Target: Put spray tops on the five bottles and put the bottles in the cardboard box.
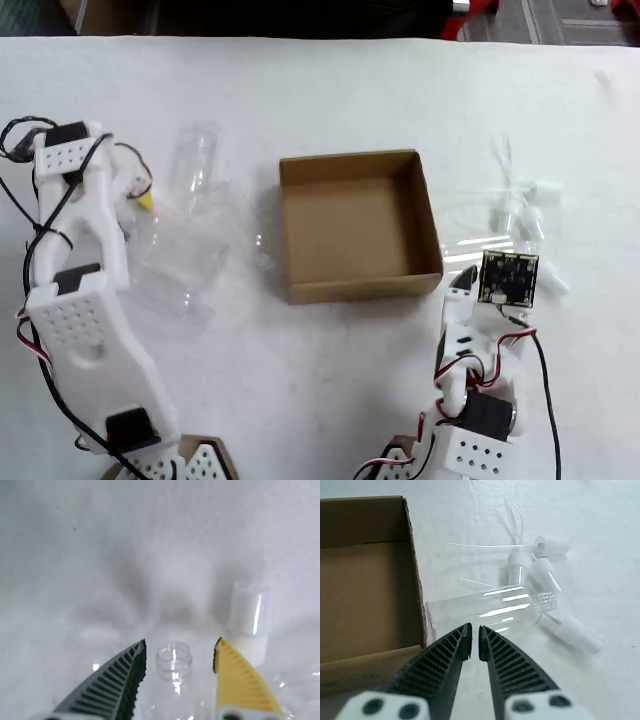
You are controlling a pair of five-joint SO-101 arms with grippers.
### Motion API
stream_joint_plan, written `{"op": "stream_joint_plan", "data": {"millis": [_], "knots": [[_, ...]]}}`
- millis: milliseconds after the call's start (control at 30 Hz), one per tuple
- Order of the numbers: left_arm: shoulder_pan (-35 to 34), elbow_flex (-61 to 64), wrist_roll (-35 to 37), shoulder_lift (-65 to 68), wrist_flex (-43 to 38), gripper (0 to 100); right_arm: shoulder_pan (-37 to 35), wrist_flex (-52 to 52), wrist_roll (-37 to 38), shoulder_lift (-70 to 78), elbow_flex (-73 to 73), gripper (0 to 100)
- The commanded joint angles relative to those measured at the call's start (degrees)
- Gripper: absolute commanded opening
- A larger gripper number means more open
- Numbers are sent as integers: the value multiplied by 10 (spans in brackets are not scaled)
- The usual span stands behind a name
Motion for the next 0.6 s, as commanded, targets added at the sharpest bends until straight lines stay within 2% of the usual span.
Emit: {"op": "stream_joint_plan", "data": {"millis": [0, 333, 500, 567], "knots": [[-2, -32, 9, -15, 11, 210, -5, 2, 5, -2, 5, 15], [-5, -28, 9, -14, -5, 201, -5, 2, 5, -2, 5, 15], [-5, -29, 9, -14, -4, 67, -5, 2, 5, -2, 5, 15], [-5, -31, 9, -14, -5, 55, -5, 2, 5, -2, 5, 15]]}}
